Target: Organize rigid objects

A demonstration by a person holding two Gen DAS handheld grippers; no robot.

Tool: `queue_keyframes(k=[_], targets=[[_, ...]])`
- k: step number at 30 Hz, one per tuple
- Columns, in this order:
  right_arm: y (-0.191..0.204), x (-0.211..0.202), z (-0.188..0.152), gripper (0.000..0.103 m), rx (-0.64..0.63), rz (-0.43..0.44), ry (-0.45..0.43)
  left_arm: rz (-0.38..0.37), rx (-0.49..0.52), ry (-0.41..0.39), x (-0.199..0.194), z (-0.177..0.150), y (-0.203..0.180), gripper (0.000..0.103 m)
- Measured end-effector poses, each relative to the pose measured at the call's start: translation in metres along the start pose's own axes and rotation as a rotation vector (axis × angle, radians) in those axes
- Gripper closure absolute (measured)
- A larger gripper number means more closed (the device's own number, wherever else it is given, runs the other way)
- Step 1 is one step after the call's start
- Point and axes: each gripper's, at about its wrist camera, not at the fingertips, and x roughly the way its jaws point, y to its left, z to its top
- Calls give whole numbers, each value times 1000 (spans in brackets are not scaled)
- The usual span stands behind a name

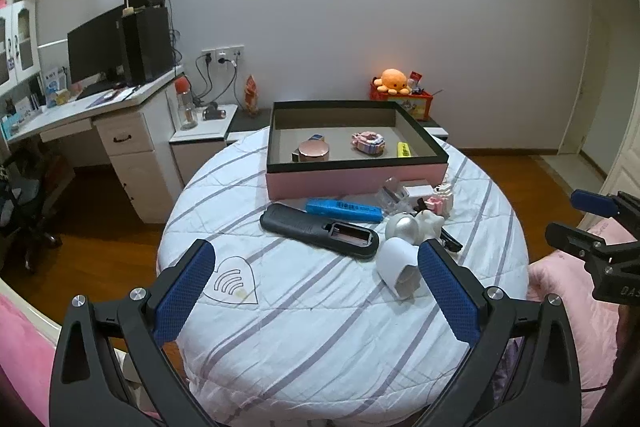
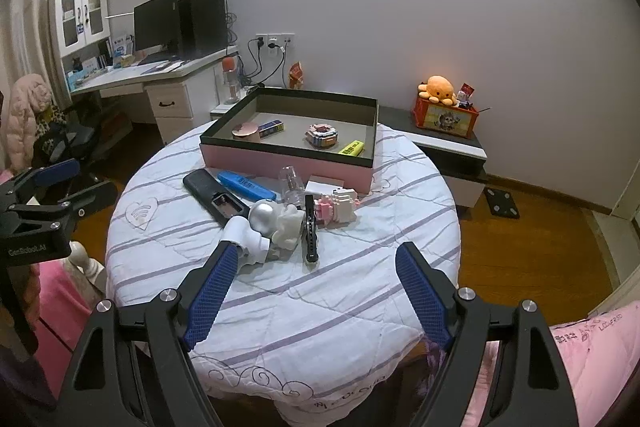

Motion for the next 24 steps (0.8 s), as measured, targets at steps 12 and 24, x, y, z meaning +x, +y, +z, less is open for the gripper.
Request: queue_keyframes(k=[12, 24], targets=[[-28, 59, 12, 20, 43, 7, 93, 5, -67, 162, 73, 10, 6, 1], [-55, 168, 27, 20, 46, 50, 245, 37, -159, 375, 180, 11, 13, 1]])
